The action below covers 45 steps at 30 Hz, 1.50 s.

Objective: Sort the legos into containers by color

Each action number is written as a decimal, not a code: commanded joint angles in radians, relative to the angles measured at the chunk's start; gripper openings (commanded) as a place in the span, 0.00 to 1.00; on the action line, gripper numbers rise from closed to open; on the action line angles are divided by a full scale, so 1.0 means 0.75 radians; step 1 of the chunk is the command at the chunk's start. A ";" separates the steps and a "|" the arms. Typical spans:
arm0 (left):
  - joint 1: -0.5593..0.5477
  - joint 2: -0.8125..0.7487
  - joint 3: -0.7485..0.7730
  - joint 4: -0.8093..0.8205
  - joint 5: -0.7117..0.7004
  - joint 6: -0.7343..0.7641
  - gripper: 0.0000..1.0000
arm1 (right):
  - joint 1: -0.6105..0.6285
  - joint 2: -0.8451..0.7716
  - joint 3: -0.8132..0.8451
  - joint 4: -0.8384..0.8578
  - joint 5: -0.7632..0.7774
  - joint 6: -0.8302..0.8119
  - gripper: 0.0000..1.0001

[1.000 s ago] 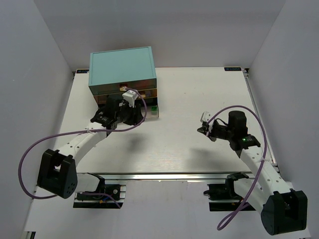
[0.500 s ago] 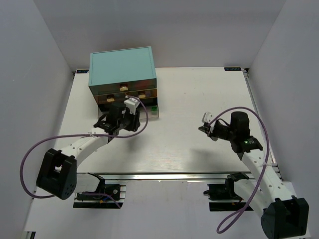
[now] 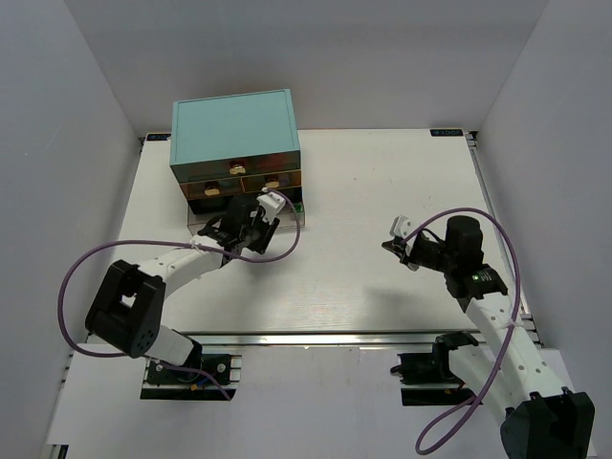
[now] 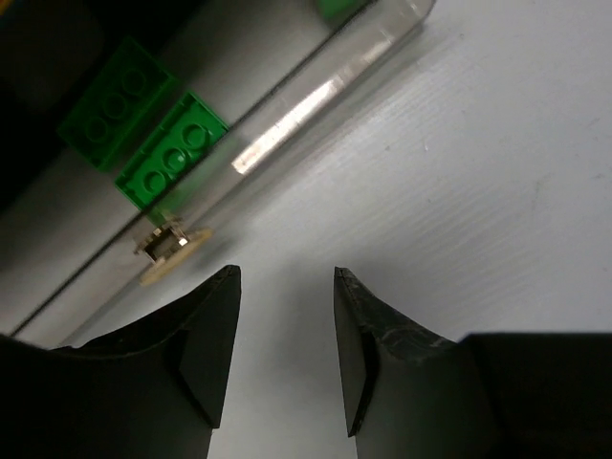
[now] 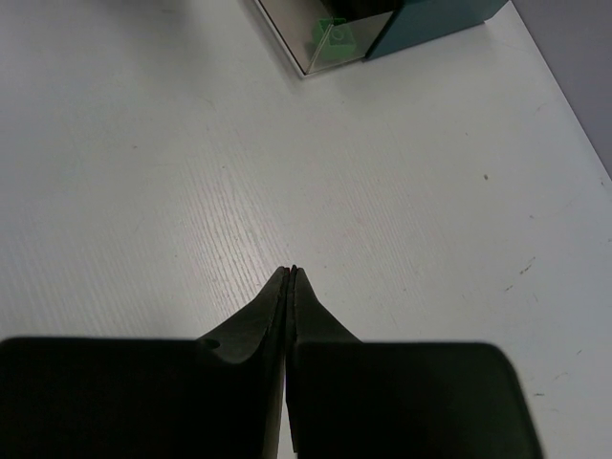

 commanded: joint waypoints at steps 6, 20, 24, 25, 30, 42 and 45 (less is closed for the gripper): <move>-0.019 0.132 0.147 0.033 -0.255 0.316 0.56 | 0.004 -0.041 0.018 0.040 0.001 0.014 0.00; -0.019 0.220 0.123 0.290 -0.423 0.511 0.58 | 0.004 -0.056 0.014 0.051 0.003 0.014 0.00; 0.008 0.277 0.145 0.341 -0.468 0.517 0.60 | 0.004 -0.055 0.012 0.053 0.007 0.014 0.00; 0.008 0.287 0.145 0.376 -0.480 0.523 0.61 | 0.004 -0.053 0.012 0.053 0.007 0.014 0.00; 0.008 0.353 0.170 0.478 -0.566 0.554 0.64 | 0.004 -0.051 0.010 0.055 0.011 0.017 0.00; 0.008 0.476 0.166 0.787 -0.787 0.558 0.69 | 0.006 -0.041 0.012 0.061 0.032 0.023 0.00; 0.008 0.506 0.160 0.855 -0.810 0.566 0.70 | 0.004 -0.037 0.012 0.065 0.032 0.023 0.00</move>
